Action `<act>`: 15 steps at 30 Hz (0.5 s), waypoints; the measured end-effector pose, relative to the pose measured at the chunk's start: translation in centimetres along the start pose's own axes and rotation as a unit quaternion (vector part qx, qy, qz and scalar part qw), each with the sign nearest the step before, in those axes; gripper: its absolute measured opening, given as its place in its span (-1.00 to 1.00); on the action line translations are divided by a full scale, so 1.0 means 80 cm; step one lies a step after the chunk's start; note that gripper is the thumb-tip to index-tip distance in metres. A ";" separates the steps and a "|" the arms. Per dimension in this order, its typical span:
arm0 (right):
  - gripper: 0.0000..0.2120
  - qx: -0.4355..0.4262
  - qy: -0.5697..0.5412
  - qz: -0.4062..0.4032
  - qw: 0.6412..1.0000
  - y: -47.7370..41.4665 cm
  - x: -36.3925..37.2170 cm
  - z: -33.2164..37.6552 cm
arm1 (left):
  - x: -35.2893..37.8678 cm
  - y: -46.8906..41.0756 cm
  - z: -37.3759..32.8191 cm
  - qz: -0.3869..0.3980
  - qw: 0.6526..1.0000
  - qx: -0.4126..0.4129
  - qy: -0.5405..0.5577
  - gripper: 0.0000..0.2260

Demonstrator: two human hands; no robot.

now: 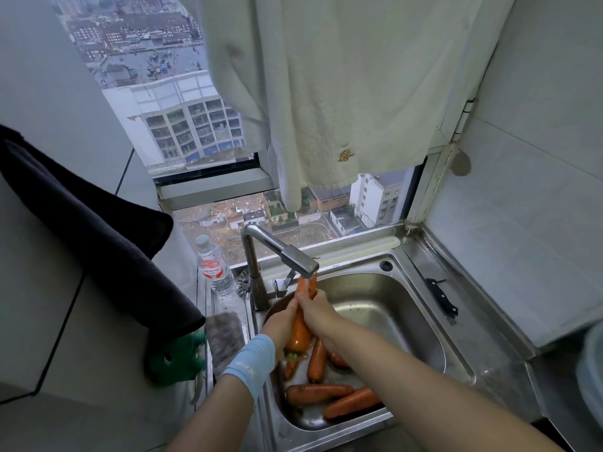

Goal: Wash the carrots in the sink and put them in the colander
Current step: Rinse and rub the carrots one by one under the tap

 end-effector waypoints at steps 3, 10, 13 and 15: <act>-0.68 -0.037 -0.054 0.047 0.997 0.007 -0.002 0.008 | -0.002 -0.006 0.005 -0.012 1.000 -0.015 0.018 -0.48; -0.55 -0.030 -0.002 -0.041 0.999 0.001 0.006 0.001 | -0.008 -0.016 0.011 0.119 0.993 -0.025 -0.007 -0.55; -0.53 -0.036 -0.027 -0.033 0.998 0.001 0.007 -0.001 | 0.001 -0.024 0.013 0.108 0.993 -0.013 0.040 -0.61; -0.59 -0.019 -0.039 0.010 0.999 0.012 0.006 0.002 | 0.006 -0.029 0.014 0.073 0.995 0.006 0.060 -0.66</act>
Point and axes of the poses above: each hand's wrist, its own y-axis away from the middle knuckle, its own x-axis out of the palm, z = x × y, the point moved 1 cm from there along -y, towards the middle knuckle, and after that the axes turned 5 degrees about -y, right-handed, at the moved point
